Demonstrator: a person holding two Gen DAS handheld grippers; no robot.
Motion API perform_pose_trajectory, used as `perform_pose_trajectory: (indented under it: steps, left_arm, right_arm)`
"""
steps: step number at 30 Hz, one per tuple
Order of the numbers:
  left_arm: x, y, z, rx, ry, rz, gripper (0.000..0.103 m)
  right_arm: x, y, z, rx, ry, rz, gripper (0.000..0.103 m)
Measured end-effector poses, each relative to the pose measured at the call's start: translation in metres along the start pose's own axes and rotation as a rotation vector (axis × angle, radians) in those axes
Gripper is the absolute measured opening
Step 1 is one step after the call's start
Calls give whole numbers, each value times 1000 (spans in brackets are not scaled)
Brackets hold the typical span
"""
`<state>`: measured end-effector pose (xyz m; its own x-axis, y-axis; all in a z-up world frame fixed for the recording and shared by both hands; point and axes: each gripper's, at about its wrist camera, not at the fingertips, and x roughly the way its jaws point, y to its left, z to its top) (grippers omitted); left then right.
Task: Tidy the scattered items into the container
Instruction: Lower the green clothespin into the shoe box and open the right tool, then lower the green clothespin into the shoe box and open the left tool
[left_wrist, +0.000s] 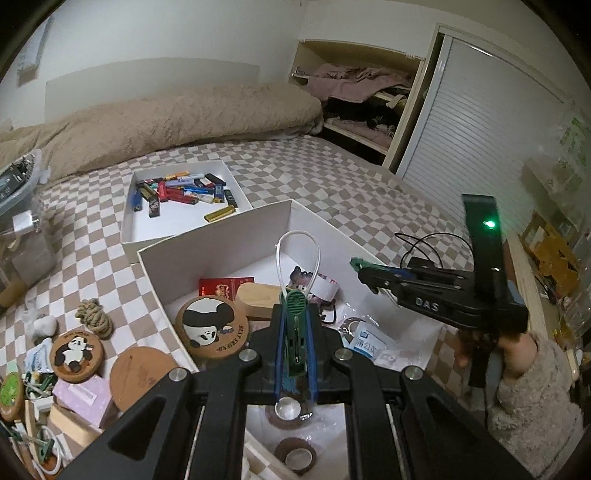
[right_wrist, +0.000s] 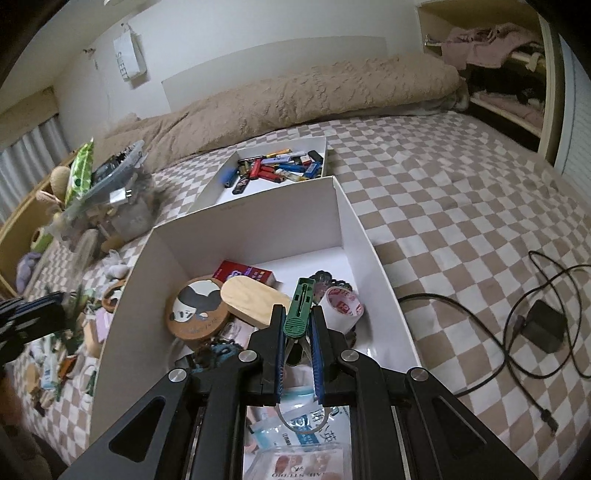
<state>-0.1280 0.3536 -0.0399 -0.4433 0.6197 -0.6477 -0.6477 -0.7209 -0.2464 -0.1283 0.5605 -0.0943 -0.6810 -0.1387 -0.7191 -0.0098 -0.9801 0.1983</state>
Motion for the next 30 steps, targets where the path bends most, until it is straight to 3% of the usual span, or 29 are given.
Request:
perform_pose_trajectory:
  steps: [2,3,4,6,20,21,22,23,24,30]
  left_arm:
    - [6,2,3,-8,6,3,11]
    - [9,3,4,-11,9,4,11]
    - [12,3,5,-14,14,5,11]
    - [18,4,6,-15,24,9,11]
    - [58,13,2,-30,118,53,13]
    - [57,15,2,-41,115,67,32]
    - [55,18,1,-54,108,86,62]
    - [52,21,0,-67,97,95,73]
    - [49,23,-1,-79,88,98,77]
    - [31,29,-8,-96,90,128,77]
  right_arm:
    - [-3,-1,0,5,-12,5,14]
    - [-5,-1,0,7,-20,9,26]
    - [-6,-1,0,7,-28,17,53]
    - [-10,0,1,2,-45,29,76]
    - [-32,21,-2,-43,-92,108,76]
    - [-34,23,-3,-45,-97,114,76]
    - [-36,25,-3,-46,-101,118,76]
    - [-39,26,-4,-45,-107,121,76]
    - [-41,26,-4,-43,-111,126,76]
    - [-48,29,-9,-17,-131,148,76]
